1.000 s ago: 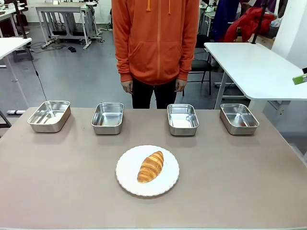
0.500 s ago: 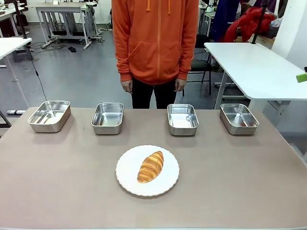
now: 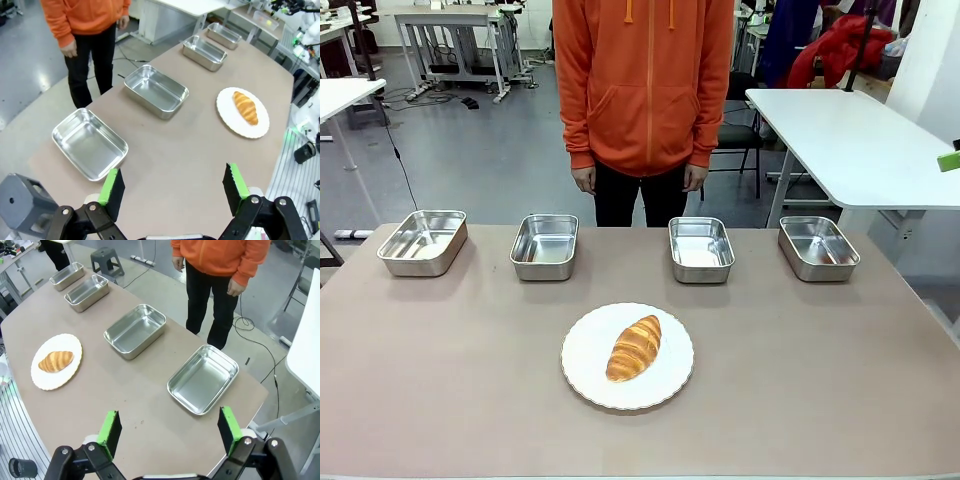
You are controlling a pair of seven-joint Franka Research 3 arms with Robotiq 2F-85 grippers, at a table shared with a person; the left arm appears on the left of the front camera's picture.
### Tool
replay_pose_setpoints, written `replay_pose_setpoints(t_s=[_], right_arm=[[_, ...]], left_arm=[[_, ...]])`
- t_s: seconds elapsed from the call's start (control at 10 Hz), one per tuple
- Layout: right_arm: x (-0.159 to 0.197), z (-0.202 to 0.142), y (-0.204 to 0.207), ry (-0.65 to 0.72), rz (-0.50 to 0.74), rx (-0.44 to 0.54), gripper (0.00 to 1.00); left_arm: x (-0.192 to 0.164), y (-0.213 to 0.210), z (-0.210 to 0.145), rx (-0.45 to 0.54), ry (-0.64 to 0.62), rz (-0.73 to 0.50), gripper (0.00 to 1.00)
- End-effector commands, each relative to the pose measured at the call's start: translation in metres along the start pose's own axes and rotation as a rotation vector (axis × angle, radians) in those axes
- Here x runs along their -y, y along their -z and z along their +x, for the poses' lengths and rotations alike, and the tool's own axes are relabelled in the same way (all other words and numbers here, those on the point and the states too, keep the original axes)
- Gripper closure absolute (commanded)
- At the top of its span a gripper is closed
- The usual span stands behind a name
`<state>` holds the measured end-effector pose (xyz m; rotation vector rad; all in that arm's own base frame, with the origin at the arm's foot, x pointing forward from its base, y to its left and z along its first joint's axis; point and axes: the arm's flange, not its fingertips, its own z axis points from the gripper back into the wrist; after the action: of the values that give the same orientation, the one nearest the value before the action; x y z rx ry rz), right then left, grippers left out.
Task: Place the bread in the container.
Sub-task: Place the Butter Roll into the Airtight Container indicated by the human.
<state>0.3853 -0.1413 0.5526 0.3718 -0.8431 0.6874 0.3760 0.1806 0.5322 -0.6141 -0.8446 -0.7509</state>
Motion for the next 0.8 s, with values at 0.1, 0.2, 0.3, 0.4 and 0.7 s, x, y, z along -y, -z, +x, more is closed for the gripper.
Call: replay_pose_setpoints(t_s=[0.1, 0.2, 0.3, 0.4, 0.7], right_arm=[[-0.0001, 0.0006, -0.0002, -0.010, -0.002, 0.015, 0.00], [-0.0001, 0.0006, -0.0002, -0.010, -0.002, 0.015, 0.00], [-0.0001, 0.0006, -0.0002, -0.010, -0.002, 0.015, 0.00], [-0.0001, 0.0006, -0.0002, -0.010, -0.002, 0.015, 0.00], [-0.0001, 0.0006, -0.0002, -0.010, -0.002, 0.015, 0.00]], left_arm=[[0.0015, -0.0028, 0.0004, 0.015, 0.004, -0.001, 0.00], [0.0015, -0.0028, 0.0004, 0.015, 0.004, -0.001, 0.00], [0.0015, -0.0028, 0.0004, 0.015, 0.004, -0.001, 0.00], [0.0015, -0.0028, 0.0004, 0.015, 0.004, -0.001, 0.00], [0.0015, -0.0028, 0.0004, 0.015, 0.004, -0.001, 0.00]])
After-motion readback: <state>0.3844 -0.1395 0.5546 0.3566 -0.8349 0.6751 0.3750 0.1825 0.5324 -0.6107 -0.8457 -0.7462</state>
